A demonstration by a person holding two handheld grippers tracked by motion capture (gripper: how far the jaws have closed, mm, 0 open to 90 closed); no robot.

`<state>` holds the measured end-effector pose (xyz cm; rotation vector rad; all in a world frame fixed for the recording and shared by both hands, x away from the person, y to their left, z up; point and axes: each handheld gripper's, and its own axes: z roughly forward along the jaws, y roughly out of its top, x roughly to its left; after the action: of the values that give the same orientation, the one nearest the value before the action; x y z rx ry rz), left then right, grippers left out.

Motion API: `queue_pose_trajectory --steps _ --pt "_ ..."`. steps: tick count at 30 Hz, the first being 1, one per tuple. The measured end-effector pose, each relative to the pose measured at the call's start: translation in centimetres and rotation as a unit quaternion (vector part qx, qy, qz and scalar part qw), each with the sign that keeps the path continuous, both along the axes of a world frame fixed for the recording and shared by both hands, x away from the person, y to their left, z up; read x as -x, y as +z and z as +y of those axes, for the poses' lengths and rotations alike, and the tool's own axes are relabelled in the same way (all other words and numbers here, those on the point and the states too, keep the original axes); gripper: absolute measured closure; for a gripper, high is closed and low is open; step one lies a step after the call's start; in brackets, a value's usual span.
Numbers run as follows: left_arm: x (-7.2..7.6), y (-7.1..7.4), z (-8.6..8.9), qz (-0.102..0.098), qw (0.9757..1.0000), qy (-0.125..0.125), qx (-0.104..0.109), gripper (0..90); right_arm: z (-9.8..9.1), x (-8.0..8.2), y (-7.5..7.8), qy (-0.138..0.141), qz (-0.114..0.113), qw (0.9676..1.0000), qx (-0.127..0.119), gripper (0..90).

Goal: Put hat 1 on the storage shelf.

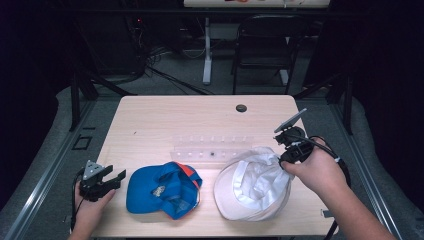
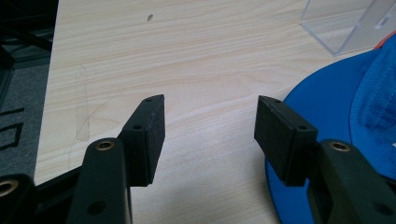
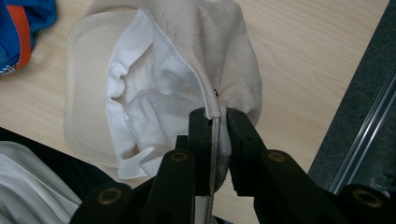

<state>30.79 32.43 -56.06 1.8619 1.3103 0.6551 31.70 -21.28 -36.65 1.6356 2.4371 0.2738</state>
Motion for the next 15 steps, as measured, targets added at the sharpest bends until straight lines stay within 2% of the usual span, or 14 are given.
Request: queue_pose_trajectory --steps 1,4,8,9,11,12,13,14,15 --pt "0.0 0.0 0.0 0.0 1.0 0.0 0.0 43.8 0.0 0.1 0.6 0.001 -0.002 1.0 0.006 81.2" --pt "0.0 0.0 0.0 0.004 1.0 -0.001 -0.001 43.8 0.1 0.1 0.9 0.0 0.0 1.0 0.007 81.2" --pt "0.0 0.0 0.0 0.004 1.0 -0.001 0.0 43.7 -0.1 0.1 2.0 -0.002 0.017 0.9997 -0.018 81.2" --pt "0.0 0.0 0.0 0.004 1.0 -0.001 -0.001 43.8 -0.3 0.1 2.3 -0.002 0.024 0.9993 -0.029 81.3" --pt "0.0 0.0 0.0 0.005 1.0 -0.001 -0.001 43.8 -0.7 0.0 3.2 -0.006 0.037 0.9971 -0.067 81.3" --pt "0.0 0.0 0.0 0.005 1.0 -0.001 -0.001 43.8 -0.7 0.0 3.2 -0.006 0.037 0.9971 -0.067 81.3" --pt "0.0 0.0 0.0 0.007 1.0 -0.001 -0.002 43.8 -0.9 0.0 3.7 -0.01 0.046 0.9941 -0.098 81.3" --pt "0.0 0.0 0.0 0.007 1.0 -0.001 -0.002 43.8 -0.9 0.0 3.7 -0.01 0.046 0.9941 -0.098 81.3" --pt "0.0 0.0 0.0 0.005 1.0 0.0 0.0 43.8 -1.1 0.1 4.1 -0.02 0.055 0.9902 -0.127 81.3"
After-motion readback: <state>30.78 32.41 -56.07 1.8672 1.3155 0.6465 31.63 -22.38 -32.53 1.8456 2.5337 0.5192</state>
